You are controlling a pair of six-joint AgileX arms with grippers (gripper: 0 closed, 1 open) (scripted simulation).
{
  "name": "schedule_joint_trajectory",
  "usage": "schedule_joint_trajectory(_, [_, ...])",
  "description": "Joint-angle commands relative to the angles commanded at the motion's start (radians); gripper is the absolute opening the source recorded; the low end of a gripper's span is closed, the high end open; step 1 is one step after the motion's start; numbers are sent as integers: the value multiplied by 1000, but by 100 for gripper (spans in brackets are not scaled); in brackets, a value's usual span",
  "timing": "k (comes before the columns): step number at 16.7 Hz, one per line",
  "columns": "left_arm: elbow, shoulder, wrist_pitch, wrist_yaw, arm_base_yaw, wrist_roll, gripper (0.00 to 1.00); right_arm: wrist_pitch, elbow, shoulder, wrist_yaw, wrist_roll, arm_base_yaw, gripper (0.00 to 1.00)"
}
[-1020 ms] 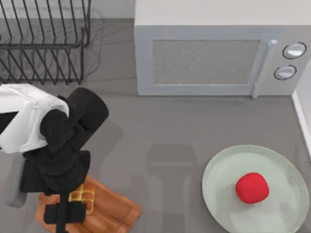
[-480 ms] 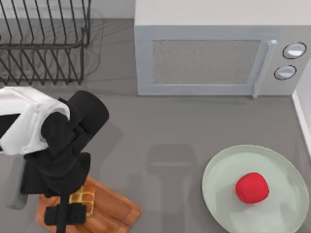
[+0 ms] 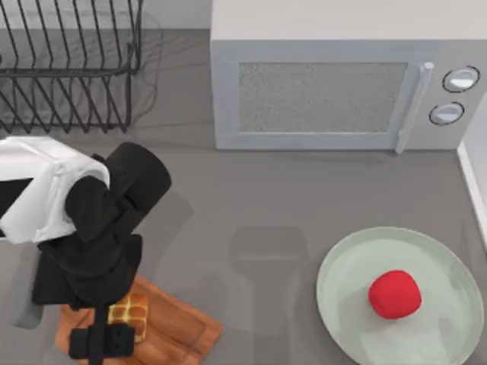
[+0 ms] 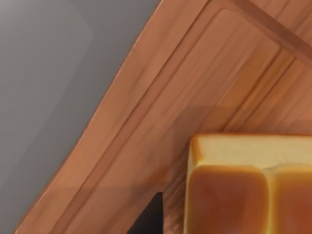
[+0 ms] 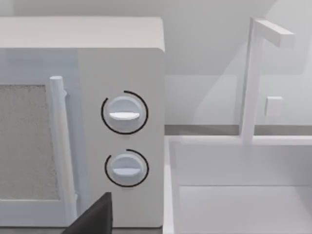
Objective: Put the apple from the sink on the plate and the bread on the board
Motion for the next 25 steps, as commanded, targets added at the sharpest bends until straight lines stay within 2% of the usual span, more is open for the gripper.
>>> schedule_joint_trajectory(1, [0,0,0,0,0,0,98,0,0,0,0,0,0,100])
schedule_joint_trajectory(2, [0,0,0,0,0,0,100,0,0,0,0,0,0,100])
schedule_joint_trajectory(11, [0,-1,0,0,0,0,100,0,0,0,0,0,0,100])
schedule_joint_trajectory(15, [-14,-95,88,-14,61,90,100,0,0,0,0,0,0,100])
schedule_joint_trajectory(17, [-45,-188,170,-24,117,197,100,0,0,0,0,0,0,100])
schedule_joint_trajectory(20, [-125,-363,310,-36,216,436,100,0,0,0,0,0,0,100])
schedule_joint_trajectory(25, [-331,-714,527,-41,379,1004,100,0,0,0,0,0,0,100])
